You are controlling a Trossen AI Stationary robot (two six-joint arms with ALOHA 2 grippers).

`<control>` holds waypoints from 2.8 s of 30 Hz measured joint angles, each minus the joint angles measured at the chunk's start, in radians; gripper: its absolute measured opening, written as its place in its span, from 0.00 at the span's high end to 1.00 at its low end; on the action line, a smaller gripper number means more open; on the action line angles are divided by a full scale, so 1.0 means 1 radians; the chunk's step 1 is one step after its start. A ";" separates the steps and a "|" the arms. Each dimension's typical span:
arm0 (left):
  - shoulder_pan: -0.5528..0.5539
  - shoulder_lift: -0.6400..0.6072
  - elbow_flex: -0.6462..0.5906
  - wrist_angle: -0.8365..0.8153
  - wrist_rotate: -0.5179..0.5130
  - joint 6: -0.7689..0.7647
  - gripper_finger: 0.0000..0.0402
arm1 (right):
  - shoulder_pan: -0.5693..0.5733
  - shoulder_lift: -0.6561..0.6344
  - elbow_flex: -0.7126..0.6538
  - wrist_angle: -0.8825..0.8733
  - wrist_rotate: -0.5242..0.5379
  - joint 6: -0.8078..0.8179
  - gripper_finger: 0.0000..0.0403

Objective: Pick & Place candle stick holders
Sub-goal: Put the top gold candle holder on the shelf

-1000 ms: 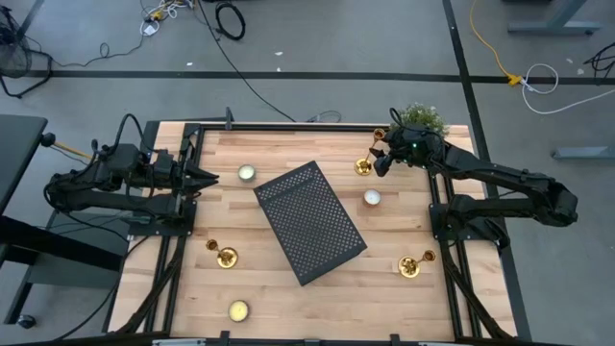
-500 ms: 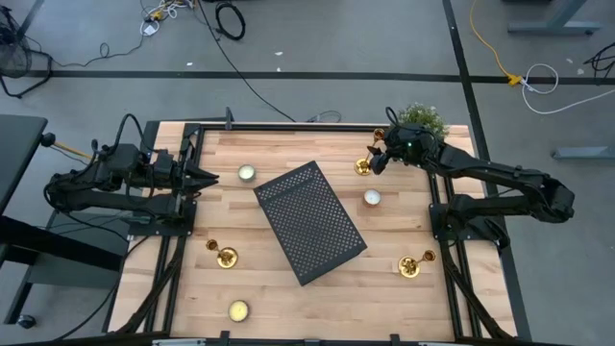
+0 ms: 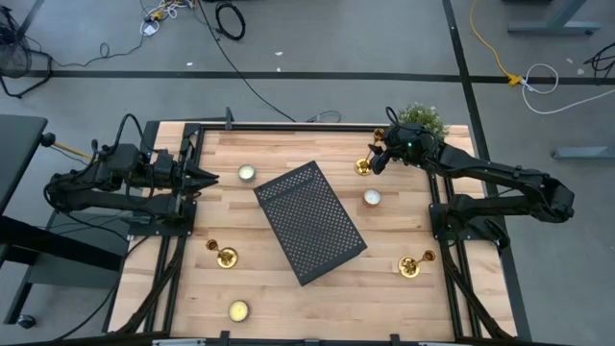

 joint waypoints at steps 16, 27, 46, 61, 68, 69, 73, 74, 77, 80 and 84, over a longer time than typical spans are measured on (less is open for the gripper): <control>0.000 0.000 0.000 0.000 0.000 0.000 0.89 | 0.000 0.000 0.000 0.000 0.000 0.000 0.77; 0.000 0.000 0.000 0.000 0.000 0.000 0.89 | 0.000 0.000 0.000 -0.001 -0.001 -0.002 0.90; 0.000 0.000 0.000 0.000 0.000 0.000 0.89 | 0.000 0.000 0.000 0.001 -0.001 -0.003 0.95; 0.000 0.000 0.000 0.000 0.000 0.000 0.89 | 0.000 -0.056 0.053 0.066 -0.020 -0.032 0.95; 0.000 0.000 0.000 0.000 0.000 0.000 0.89 | 0.001 -0.056 0.174 0.018 -0.055 -0.033 0.96; 0.000 0.000 0.000 0.000 0.000 0.000 0.89 | 0.001 -0.056 0.191 0.011 -0.059 -0.032 0.96; 0.000 0.000 0.000 0.000 0.000 0.000 0.89 | 0.001 -0.056 0.261 -0.026 -0.080 -0.033 0.96; 0.000 0.000 0.000 0.000 0.000 0.000 0.89 | 0.002 -0.056 0.279 -0.035 -0.086 -0.031 0.96; 0.000 0.000 0.000 0.000 0.000 0.000 0.89 | 0.002 -0.056 0.325 -0.061 -0.106 -0.029 0.96; 0.000 0.000 0.000 0.000 0.000 0.000 0.89 | 0.004 -0.056 0.368 -0.088 -0.109 -0.032 0.96; 0.000 0.000 0.000 0.000 0.000 0.000 0.89 | 0.006 -0.056 0.414 -0.121 -0.159 -0.047 0.96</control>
